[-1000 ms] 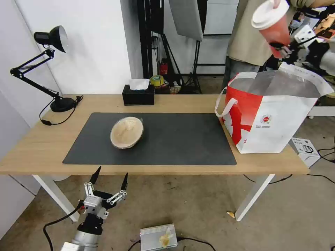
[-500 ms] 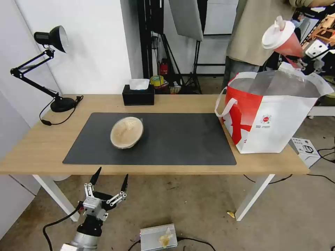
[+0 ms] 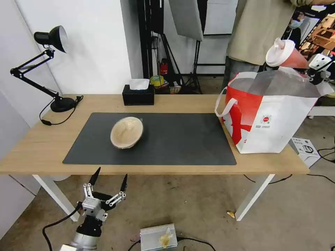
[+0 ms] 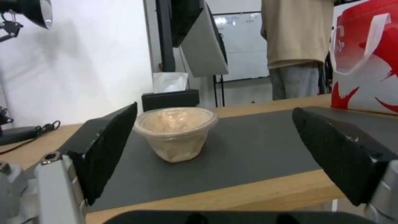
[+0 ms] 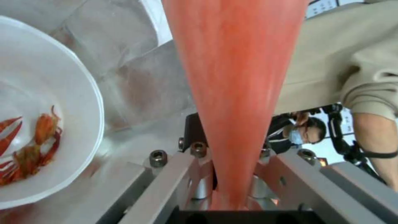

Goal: Pick up the trash from the table and place it into the takeout bag.

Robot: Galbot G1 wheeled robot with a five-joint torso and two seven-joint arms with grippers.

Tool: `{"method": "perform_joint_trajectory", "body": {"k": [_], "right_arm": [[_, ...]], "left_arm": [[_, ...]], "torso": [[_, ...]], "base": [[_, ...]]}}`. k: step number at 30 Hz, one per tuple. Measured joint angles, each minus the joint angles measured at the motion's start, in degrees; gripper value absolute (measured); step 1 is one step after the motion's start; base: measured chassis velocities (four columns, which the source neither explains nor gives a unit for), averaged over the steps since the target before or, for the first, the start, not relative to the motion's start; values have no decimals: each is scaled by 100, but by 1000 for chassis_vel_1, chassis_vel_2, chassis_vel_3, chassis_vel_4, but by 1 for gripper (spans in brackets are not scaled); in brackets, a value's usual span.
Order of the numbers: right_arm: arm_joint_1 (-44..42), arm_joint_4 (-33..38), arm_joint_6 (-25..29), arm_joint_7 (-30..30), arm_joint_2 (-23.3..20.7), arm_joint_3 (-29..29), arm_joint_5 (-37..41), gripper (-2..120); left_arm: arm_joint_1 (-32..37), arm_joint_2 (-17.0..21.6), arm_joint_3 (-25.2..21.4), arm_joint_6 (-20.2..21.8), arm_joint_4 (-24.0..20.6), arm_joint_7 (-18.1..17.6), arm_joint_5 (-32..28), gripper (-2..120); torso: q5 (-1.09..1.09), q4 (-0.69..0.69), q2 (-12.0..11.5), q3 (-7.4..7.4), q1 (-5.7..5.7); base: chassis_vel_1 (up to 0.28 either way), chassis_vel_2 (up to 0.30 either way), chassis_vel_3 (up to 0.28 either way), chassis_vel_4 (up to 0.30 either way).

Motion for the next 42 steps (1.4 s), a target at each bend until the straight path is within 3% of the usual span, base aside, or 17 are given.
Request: {"method": "perform_joint_trajectory", "body": {"k": [18,27,42], "right_arm": [[1330,-1029,253,-186,844,-1236,-847,4],[1462,-1402,509,-276,1040,-1350,-1256,4],[1166,-1460,545,-298,1007,-1293,-1329,4]], "left_arm": [[-45,1,-26,-4,47,48,-105,100],[-72,-2,-31,-4,121,62,-123,100],[-75,-26,-15,-4,138,108,-125,100]], "torso": [[-1,1,0,0,1],[0,0,0,0,1],[0,0,0,0,1]], "base": [[0,0,0,0],[0,0,0,0],[0,0,0,0]]}}
